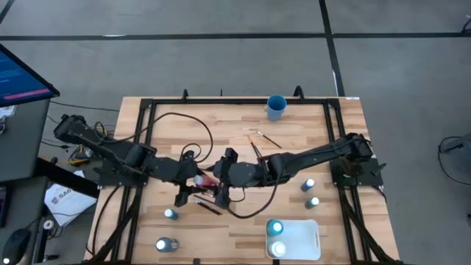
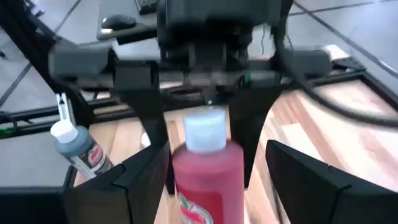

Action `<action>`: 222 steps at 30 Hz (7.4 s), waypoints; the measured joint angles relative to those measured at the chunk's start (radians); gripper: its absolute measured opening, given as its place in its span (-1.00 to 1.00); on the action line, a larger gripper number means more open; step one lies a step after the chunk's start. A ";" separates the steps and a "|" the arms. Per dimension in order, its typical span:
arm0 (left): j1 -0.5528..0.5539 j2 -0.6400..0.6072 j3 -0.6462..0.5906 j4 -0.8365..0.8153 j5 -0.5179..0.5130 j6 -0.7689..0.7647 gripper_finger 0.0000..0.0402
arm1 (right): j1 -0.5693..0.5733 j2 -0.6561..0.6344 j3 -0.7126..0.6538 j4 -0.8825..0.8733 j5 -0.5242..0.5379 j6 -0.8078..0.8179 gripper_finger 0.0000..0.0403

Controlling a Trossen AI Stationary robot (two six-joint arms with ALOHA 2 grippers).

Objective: Pick & Place Paint Supplies
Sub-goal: Put the large pink paint bottle into the white bin

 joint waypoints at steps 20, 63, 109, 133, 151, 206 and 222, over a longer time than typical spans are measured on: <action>0.017 0.043 -0.001 0.047 0.000 0.031 0.08 | -0.015 0.018 -0.001 0.027 0.001 -0.022 0.29; 0.058 0.043 -0.001 0.123 0.002 0.051 0.08 | -0.019 0.021 -0.001 0.003 -0.030 -0.070 -0.48; 0.054 -0.207 0.000 0.072 -0.039 0.045 0.48 | 0.563 -0.292 -0.001 -0.873 0.907 0.784 -0.44; 0.054 -0.221 0.000 0.076 -0.089 0.046 0.48 | 0.890 0.006 -0.062 -1.231 0.951 1.727 -0.45; 0.056 -0.221 -0.001 0.081 -0.126 0.046 0.48 | 0.885 0.168 -0.062 -1.232 0.915 1.832 -0.44; 0.057 -0.225 -0.001 0.121 -0.163 0.046 0.48 | 0.843 -0.019 -0.063 -1.193 0.403 1.668 -0.48; 0.057 -0.327 -0.001 0.122 -0.263 0.027 0.48 | 0.896 0.117 -0.065 -1.231 0.296 1.828 -0.97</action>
